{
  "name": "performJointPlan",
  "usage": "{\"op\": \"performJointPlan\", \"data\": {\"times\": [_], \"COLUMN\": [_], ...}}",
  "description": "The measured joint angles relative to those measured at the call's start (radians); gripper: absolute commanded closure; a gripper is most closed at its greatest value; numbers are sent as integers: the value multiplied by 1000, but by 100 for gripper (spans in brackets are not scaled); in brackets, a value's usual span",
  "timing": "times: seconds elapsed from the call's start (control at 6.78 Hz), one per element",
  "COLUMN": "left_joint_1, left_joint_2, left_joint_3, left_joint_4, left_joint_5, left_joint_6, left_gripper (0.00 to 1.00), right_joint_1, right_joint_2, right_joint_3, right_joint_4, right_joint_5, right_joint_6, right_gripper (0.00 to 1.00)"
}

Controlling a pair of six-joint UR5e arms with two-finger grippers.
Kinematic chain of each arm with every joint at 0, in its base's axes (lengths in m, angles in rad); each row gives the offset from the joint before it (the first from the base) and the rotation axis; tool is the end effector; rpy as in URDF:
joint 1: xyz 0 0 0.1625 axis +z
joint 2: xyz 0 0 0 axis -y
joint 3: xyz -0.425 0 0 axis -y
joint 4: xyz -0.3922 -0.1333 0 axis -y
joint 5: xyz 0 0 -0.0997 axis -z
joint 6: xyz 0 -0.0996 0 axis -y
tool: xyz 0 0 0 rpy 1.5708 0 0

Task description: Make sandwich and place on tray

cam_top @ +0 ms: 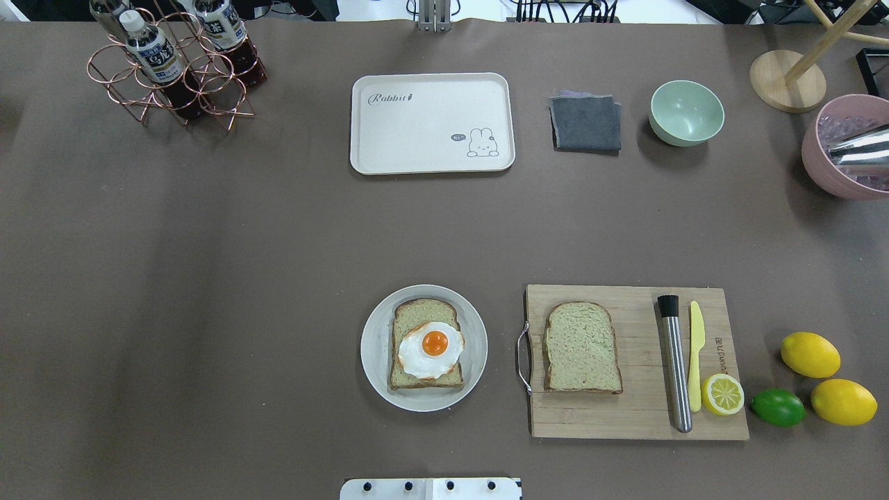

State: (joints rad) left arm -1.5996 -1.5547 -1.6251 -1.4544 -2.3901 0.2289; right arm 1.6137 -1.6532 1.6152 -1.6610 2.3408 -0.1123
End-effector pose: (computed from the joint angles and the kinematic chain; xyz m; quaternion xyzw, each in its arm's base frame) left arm -0.0743 -0.4772 0.6480 0.0156 0.3993 0.0761 0.9135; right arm 0.0831 -0.4435 0.6846 -0.0301 -0.3783 -0.0080 0.9252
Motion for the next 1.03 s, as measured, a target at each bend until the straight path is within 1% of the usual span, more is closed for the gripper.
{"op": "performJointPlan", "data": {"times": [0.74, 0.88, 1.03], "left_joint_1": [12, 10, 7], "left_joint_2": [4, -2, -5], "left_joint_3": [-20, -29, -39], "left_joint_4": [-4, -9, -20], "left_joint_5": [-4, -35, -96], "left_joint_6": [-4, -4, -4], "left_gripper": [2, 2, 2], "right_joint_1": [0, 1, 0], "right_joint_2": [-2, -3, -3], "right_joint_3": [4, 13, 42], "right_joint_4": [1, 1, 1], "right_joint_5": [3, 5, 7], "right_joint_6": [0, 0, 0], "right_gripper": [0, 0, 0]}}
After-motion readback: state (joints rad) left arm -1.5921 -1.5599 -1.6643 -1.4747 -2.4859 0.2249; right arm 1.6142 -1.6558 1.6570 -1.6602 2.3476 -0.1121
